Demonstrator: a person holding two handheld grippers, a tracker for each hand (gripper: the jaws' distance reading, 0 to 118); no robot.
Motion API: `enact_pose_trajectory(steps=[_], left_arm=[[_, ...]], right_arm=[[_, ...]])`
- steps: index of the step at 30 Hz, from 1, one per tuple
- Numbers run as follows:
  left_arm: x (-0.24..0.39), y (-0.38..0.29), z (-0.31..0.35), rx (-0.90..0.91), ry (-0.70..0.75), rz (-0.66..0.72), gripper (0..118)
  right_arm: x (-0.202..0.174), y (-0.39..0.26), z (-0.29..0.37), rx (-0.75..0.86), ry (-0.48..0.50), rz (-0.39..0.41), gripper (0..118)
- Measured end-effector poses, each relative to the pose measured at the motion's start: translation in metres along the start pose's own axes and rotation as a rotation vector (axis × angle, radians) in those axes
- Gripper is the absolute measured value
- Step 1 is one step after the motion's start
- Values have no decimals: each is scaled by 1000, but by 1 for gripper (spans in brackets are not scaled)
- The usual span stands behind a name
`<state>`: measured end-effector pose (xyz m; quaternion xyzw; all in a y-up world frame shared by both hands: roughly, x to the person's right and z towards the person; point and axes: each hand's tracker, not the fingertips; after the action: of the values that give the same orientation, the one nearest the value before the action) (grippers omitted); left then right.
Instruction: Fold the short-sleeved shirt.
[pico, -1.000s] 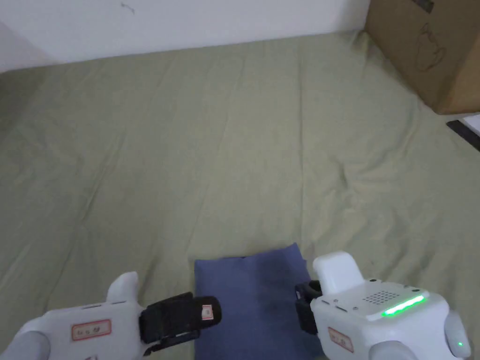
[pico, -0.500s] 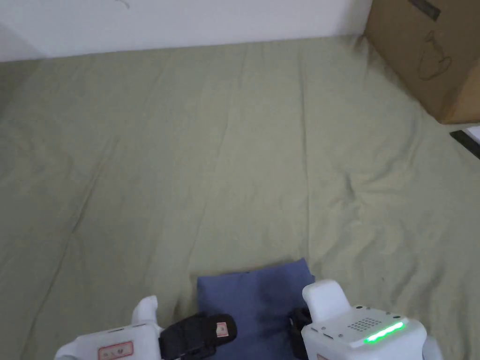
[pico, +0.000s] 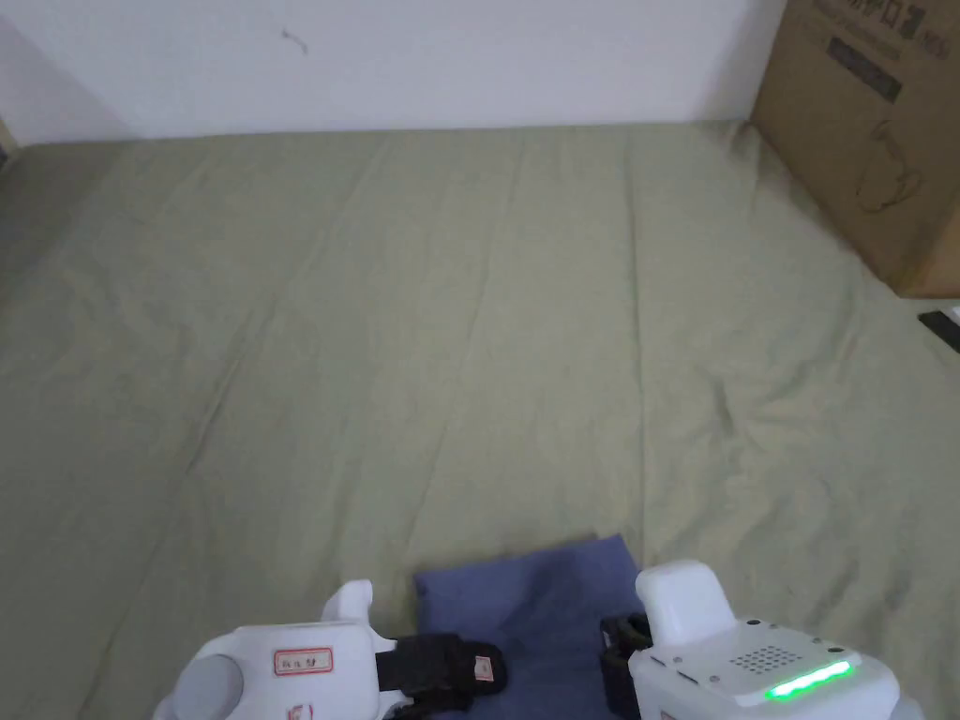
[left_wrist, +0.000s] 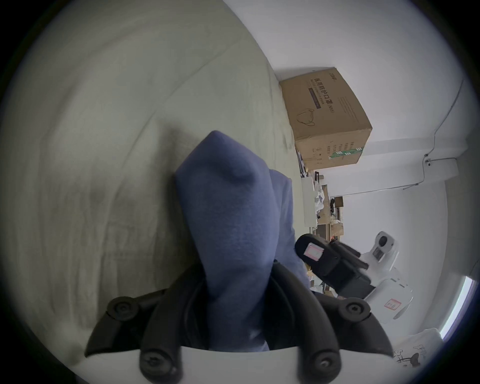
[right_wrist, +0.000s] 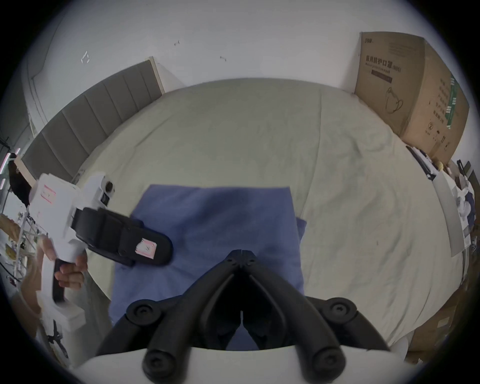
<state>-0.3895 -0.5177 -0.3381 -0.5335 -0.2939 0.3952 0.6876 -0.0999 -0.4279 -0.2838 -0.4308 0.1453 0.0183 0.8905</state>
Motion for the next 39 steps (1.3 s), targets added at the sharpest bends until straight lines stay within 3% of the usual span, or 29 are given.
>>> enact_pose_trajectory(steps=[4,7,12,16,21,25,29,30,31,32,33,34,36,39], left_arm=[[2,8,20,19,-11,-12,21],[2,22,56,49,74,-71,21],[3,61,133,54,290,-199,21],[-18,95,199,43,554,-194,21],[-49,121,271,11,756,-152,21],[-68,138,311,72,1024,-78,21],[-76,146,332,187,1165,-69,21],[-78,144,334,220,1162,-77,25],[-77,143,335,249,1157,-59,38],[-77,141,336,273,1170,-36,61],[-78,141,338,284,1176,-28,99],[-75,138,339,312,1212,-19,116],[-62,131,343,417,1244,-31,116],[-41,119,343,462,1146,-26,116]], right_arm=[[-9,17,30,120,-37,23,0],[-22,29,59,326,-98,25,0],[-38,49,99,557,-76,-43,0],[-44,57,109,574,-69,-27,0],[-41,56,104,545,-67,-37,0],[-41,56,95,499,-112,-4,0],[-39,58,90,480,-77,-57,0],[-39,59,89,477,-69,-63,0],[-40,60,87,470,-72,-61,0],[-41,60,86,463,-71,-56,0],[-42,60,85,454,-72,-47,0],[-43,61,85,450,-70,-40,0],[-44,62,85,442,-61,-33,0],[-44,63,86,437,-52,-33,0]])
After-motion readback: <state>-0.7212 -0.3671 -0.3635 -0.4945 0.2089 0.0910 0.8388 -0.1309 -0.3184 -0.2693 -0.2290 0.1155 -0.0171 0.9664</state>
